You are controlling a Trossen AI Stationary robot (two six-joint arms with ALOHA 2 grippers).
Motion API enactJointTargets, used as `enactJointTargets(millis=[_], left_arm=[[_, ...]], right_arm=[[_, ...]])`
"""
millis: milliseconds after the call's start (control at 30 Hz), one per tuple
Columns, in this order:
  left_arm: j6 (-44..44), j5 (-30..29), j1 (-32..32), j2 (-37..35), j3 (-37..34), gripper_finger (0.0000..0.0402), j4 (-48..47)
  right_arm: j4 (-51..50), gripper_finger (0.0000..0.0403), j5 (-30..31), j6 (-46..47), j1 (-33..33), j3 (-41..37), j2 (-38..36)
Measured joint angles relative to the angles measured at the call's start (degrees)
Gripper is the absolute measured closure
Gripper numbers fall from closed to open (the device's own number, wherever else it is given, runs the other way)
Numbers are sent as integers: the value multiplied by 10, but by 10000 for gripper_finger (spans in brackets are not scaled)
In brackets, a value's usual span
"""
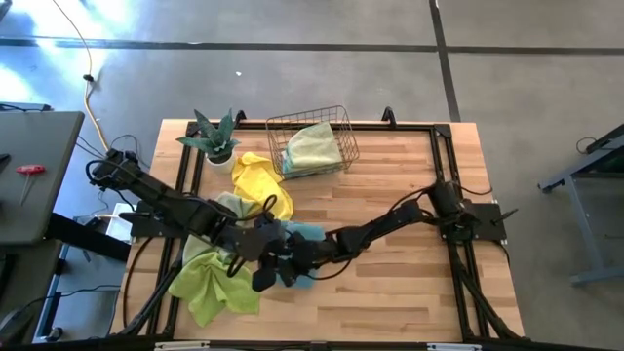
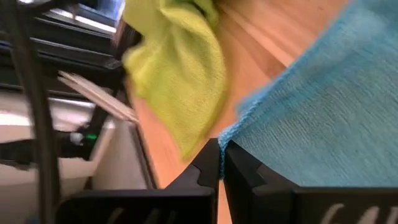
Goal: Fold microfiber towels
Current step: Fold the blue microfiber cloth, then put the blue microfiber cloth in the basket
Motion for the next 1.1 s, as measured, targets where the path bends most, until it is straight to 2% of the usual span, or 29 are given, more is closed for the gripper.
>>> enactJointTargets(millis=[333, 433, 567, 700, 833, 967, 1100], left_arm=[[0, -2, -2, 0, 0, 284, 2], [0, -2, -2, 0, 0, 284, 2], [1, -4, -2, 0, 0, 284, 2], [4, -4, -2, 0, 0, 284, 1], [5, -5, -5, 0, 0, 284, -9], [1, -6, -13, 0, 0, 284, -32], [0, -12, -21, 0, 0, 284, -44]], right_arm=[[12, 395, 22, -15, 8, -1, 10], [15, 364, 22, -15, 8, -1, 11], [13, 305, 20, -15, 8, -1, 11], [13, 258, -45, -55, -4, -1, 8], [-20, 241, -88, -112, -14, -1, -16], [-117, 246, -49, -196, -2, -1, -44], [-207, 257, 52, -250, 21, 0, -57]])
